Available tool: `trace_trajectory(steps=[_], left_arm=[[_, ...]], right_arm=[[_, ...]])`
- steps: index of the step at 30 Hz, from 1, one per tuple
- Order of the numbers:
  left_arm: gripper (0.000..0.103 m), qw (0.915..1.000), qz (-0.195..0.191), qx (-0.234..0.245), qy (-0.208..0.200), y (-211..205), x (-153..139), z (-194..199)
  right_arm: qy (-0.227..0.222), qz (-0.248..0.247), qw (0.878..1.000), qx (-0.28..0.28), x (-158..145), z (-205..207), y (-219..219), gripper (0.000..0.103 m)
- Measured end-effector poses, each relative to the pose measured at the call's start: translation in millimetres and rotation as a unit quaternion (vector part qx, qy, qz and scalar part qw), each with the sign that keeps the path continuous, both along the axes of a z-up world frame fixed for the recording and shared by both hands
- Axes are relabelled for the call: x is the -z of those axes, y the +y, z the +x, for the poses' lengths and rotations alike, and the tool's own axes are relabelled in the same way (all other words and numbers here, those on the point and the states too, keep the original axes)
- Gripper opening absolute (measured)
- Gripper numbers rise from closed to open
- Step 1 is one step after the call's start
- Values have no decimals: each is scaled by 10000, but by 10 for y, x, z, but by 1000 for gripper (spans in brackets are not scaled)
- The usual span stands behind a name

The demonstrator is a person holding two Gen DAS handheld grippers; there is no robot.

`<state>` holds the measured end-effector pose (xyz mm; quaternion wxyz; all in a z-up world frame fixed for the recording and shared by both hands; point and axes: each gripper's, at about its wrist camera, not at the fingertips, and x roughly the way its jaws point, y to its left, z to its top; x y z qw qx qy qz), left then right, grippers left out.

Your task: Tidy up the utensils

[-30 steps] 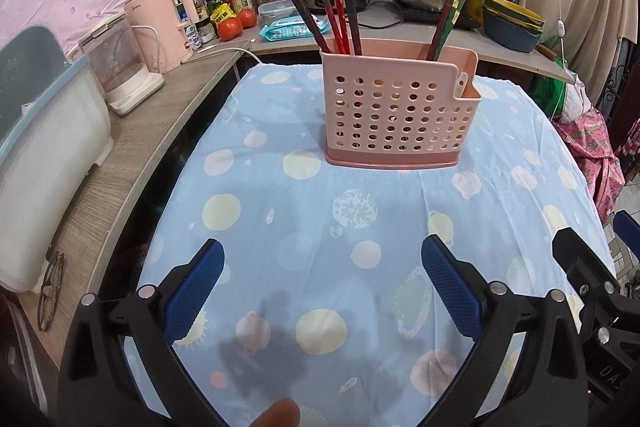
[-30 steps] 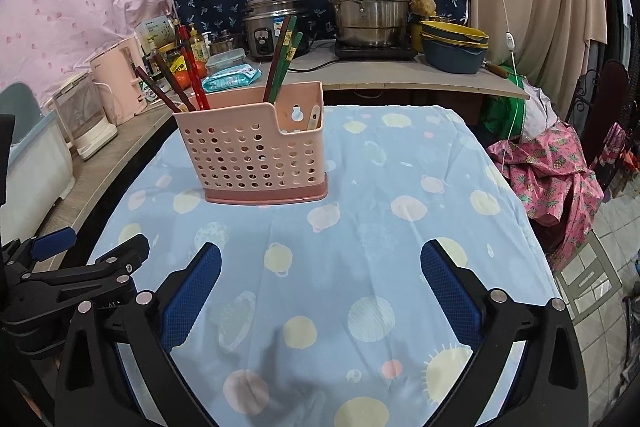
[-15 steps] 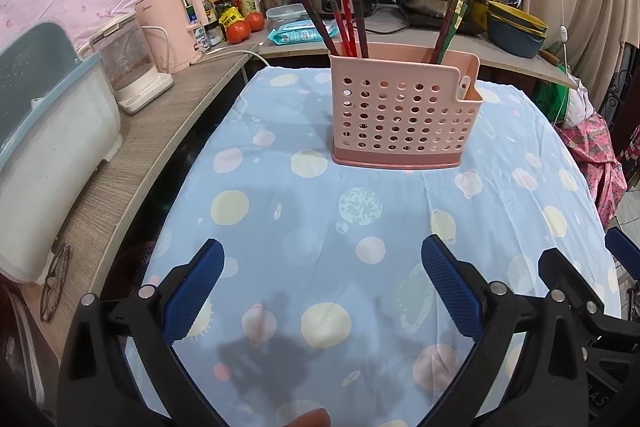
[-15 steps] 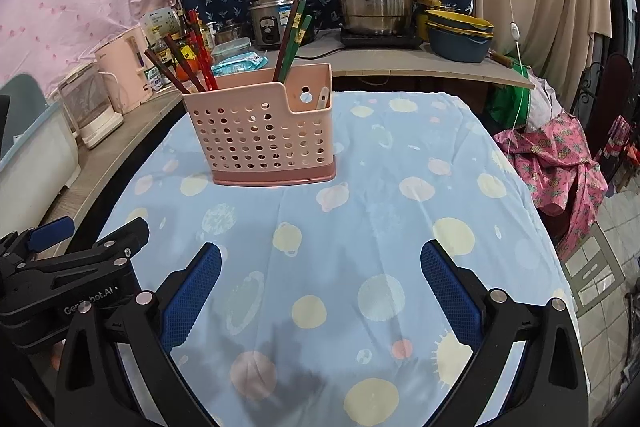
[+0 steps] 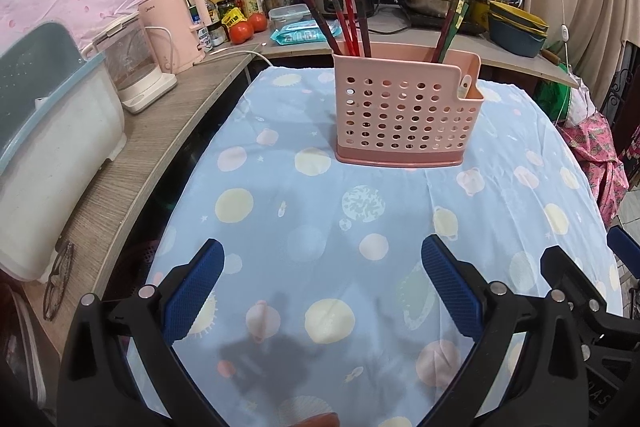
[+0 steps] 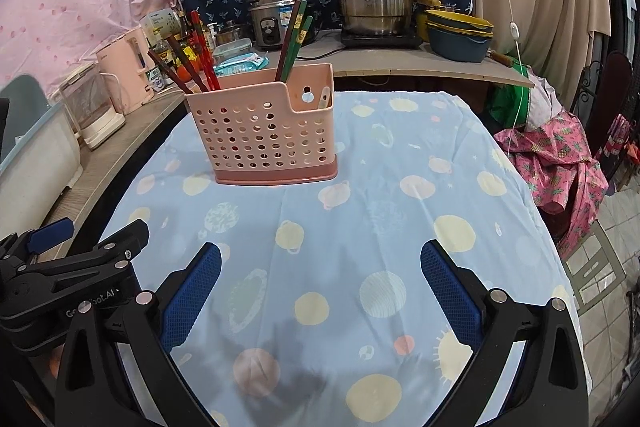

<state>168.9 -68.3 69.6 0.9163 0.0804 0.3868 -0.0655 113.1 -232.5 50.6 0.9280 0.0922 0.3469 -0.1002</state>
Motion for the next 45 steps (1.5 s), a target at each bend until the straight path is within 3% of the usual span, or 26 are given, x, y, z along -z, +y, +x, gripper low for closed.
trace_trajectory(steps=[45], left_arm=[[95, 9999, -20, -98, 105, -11, 46, 62]], right_arm=[[98, -18, 9999, -38, 62, 25, 0, 96]])
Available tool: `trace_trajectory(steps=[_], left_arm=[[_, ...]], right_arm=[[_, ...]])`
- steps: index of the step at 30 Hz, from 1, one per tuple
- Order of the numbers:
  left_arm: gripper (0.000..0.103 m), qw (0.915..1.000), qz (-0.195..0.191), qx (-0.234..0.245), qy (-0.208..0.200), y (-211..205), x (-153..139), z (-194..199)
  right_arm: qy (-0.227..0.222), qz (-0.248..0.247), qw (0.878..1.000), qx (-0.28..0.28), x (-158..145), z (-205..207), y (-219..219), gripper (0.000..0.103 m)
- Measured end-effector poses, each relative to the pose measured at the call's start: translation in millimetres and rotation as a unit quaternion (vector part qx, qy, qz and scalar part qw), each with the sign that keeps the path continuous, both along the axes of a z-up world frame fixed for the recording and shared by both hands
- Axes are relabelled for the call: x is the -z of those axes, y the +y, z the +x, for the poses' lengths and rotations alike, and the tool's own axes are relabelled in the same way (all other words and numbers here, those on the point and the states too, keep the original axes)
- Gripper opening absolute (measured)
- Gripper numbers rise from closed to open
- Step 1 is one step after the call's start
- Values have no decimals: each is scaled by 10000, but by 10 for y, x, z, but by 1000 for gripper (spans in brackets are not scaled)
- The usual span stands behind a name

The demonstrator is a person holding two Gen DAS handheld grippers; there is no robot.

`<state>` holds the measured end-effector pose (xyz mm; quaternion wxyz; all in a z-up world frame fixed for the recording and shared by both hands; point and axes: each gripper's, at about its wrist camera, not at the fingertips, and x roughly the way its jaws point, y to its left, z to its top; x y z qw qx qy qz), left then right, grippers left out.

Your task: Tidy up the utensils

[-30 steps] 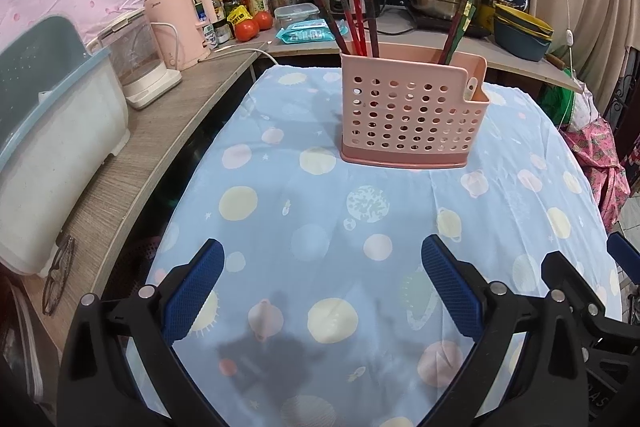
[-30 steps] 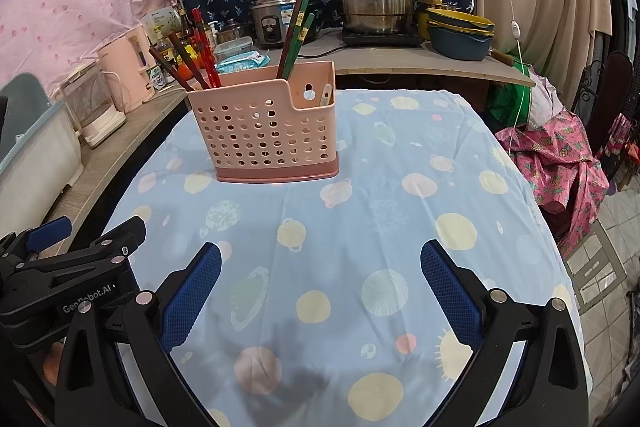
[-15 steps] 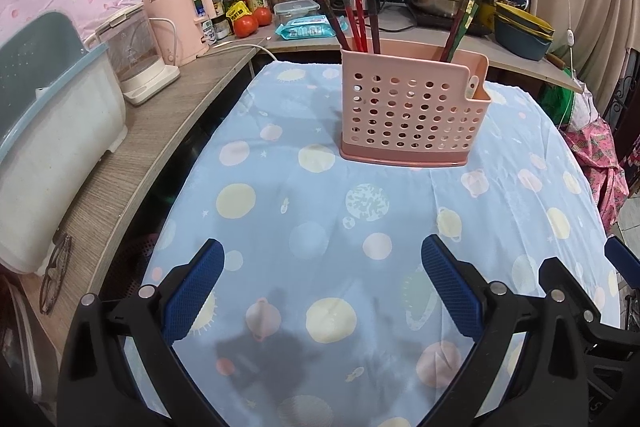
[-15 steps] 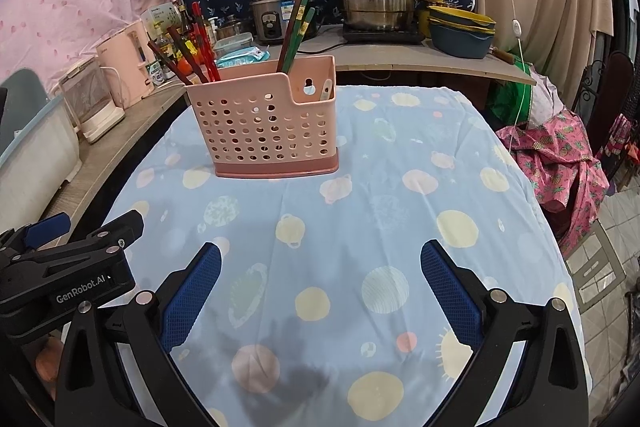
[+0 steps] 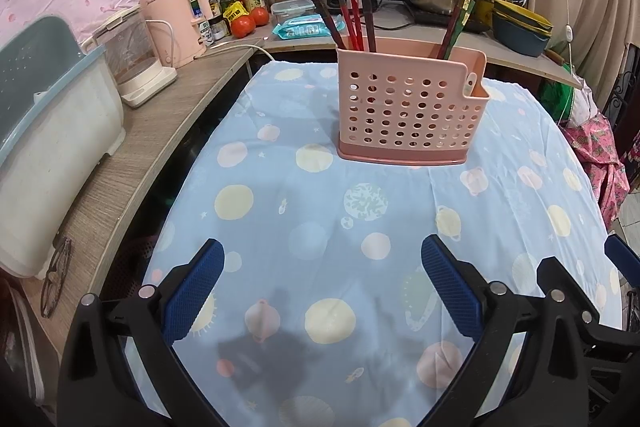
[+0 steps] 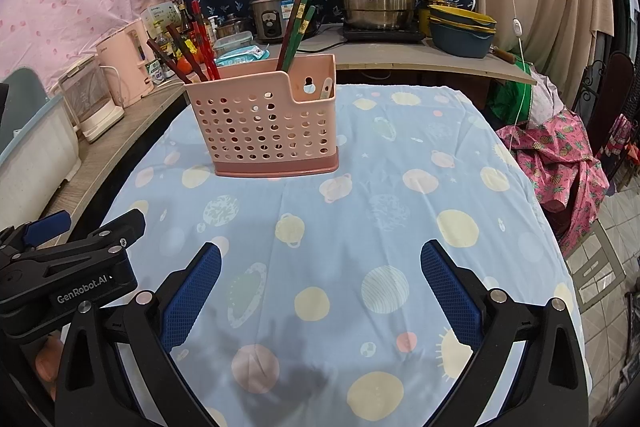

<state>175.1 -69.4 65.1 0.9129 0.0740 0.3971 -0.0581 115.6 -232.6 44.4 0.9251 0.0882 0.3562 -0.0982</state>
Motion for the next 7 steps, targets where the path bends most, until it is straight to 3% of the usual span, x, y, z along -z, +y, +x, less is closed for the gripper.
trace_trajectory(steps=[7], left_arm=[[95, 10000, 11, -4, -8, -23, 16, -10]], right_arm=[[-15, 2, 10000, 36, 8, -2, -23, 96]])
